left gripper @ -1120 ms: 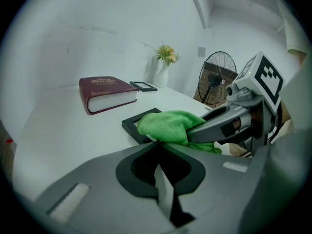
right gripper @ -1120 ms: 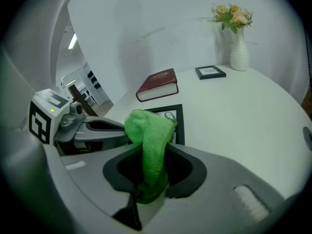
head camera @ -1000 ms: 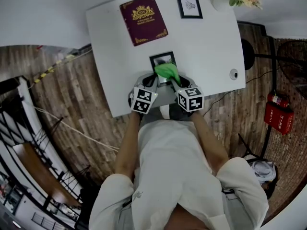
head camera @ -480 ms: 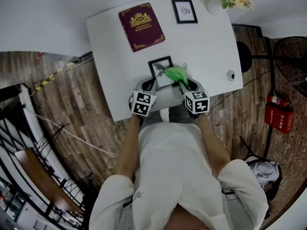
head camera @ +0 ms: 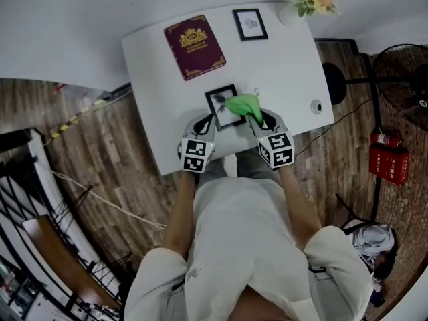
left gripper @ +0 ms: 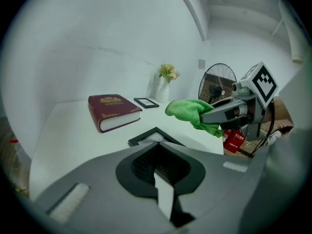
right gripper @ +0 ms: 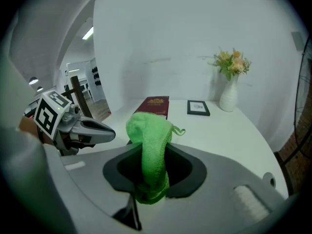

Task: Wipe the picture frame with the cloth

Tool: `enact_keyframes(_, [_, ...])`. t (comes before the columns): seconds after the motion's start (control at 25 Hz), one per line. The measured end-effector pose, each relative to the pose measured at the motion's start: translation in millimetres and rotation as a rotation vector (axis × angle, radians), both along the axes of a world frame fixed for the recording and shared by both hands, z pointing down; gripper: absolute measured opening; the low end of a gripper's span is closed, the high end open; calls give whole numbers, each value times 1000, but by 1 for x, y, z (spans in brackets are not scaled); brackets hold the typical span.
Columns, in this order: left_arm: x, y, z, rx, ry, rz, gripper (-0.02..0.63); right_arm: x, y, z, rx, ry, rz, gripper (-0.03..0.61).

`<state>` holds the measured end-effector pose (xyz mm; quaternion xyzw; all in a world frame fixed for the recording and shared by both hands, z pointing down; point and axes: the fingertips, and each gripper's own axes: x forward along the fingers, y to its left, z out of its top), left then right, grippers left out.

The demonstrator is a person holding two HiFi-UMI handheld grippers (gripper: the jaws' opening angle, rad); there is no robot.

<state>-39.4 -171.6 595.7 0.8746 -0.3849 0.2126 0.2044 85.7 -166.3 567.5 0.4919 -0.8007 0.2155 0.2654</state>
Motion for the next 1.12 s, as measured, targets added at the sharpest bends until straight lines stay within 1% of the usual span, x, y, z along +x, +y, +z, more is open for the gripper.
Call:
enact_keyframes(0.16, [-5, -1, -30, 55, 17, -22, 20, -6, -5, -31, 79, 1, -50, 98])
enact_keyframes(0.36, [-9, 2, -64, 122, 12, -49, 20, -12, -5, -64, 155, -20, -107, 95])
enact_keyframes(0.56, [-2, 8, -86, 164, -21, -92, 20, -5, -4, -82, 198, -43, -161, 95])
enact_keyframes(0.8, [16, 16, -109, 224, -65, -183, 20, 5, -8, -95, 245, -104, -235, 95])
enact_keyframes(1.0, [29, 27, -126, 275, -92, -238, 20, 8, 0, -104, 266, -138, -294, 95])
enact_keyframes(1.12, [33, 32, -133, 297, -96, -253, 20, 10, 6, -104, 269, -141, -307, 95])
